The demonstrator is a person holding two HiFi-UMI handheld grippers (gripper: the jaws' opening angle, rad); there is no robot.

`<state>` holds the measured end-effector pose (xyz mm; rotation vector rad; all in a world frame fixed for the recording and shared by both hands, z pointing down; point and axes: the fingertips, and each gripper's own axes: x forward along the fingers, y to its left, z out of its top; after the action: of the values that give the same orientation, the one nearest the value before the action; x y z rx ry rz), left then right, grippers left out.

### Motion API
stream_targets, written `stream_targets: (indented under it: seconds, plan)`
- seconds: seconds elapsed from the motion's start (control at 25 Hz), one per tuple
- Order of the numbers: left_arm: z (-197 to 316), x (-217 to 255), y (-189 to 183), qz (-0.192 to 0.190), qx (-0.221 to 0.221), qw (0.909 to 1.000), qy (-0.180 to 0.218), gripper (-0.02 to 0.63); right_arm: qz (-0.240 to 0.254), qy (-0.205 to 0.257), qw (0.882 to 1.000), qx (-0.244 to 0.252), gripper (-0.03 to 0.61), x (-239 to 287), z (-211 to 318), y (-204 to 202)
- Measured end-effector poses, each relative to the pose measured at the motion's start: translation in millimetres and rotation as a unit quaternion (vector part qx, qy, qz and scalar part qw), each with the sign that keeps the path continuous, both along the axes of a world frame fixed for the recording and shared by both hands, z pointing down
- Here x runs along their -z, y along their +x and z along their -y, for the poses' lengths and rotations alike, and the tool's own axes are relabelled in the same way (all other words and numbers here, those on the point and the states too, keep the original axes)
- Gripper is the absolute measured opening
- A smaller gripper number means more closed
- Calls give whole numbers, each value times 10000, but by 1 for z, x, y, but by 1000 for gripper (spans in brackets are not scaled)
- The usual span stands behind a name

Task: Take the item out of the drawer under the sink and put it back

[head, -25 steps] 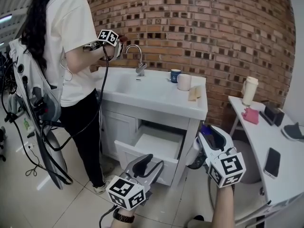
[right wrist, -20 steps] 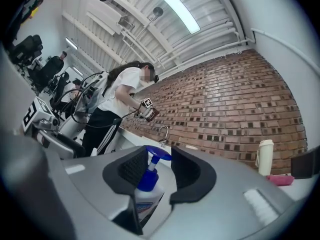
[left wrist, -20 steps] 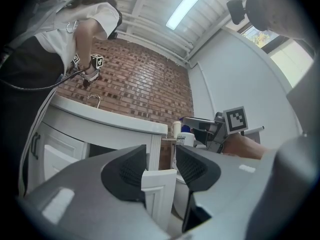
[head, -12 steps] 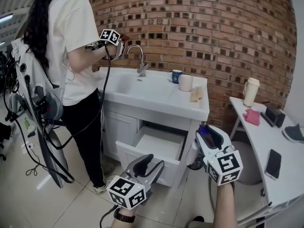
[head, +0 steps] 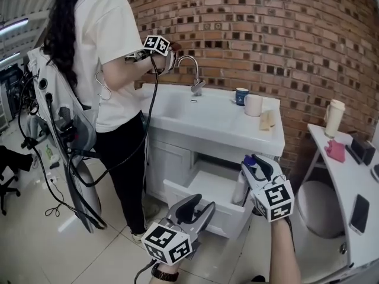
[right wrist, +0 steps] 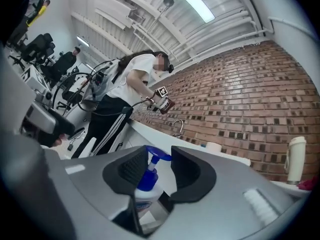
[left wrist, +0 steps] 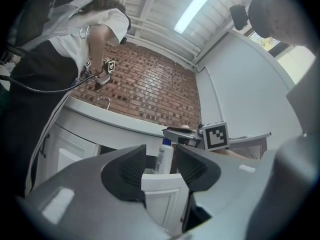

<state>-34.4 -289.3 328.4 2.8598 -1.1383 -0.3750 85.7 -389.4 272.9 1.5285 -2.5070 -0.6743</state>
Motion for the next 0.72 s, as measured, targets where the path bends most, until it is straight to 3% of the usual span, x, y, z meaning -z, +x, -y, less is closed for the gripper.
stream_targets:
  seconds: [0.24, 0.4, 0.48, 0.6, 0.72]
  plan:
    - [-1, -5, -16, -157, 163, 9997, -128, 193, -329, -775, 9964, -7, 146, -66, 42, -16]
    - [-1, -1, -12, -215, 151, 9996, -89, 193, -63, -1139, 9935, 52, 156, -81, 46, -7]
    - [0, -1, -10, -243, 114, 9996, -83, 193, -12, -1307, 9914, 112, 245, -81, 42, -5]
    - [-1, -2, -1, -267, 30, 9996, -85, 193, 491, -1693, 9838, 339, 278, -86, 34, 3]
    - [-2, -3, 9, -276, -52, 9996, -91, 193, 1501, -2237, 9594, 835, 278, -92, 22, 11]
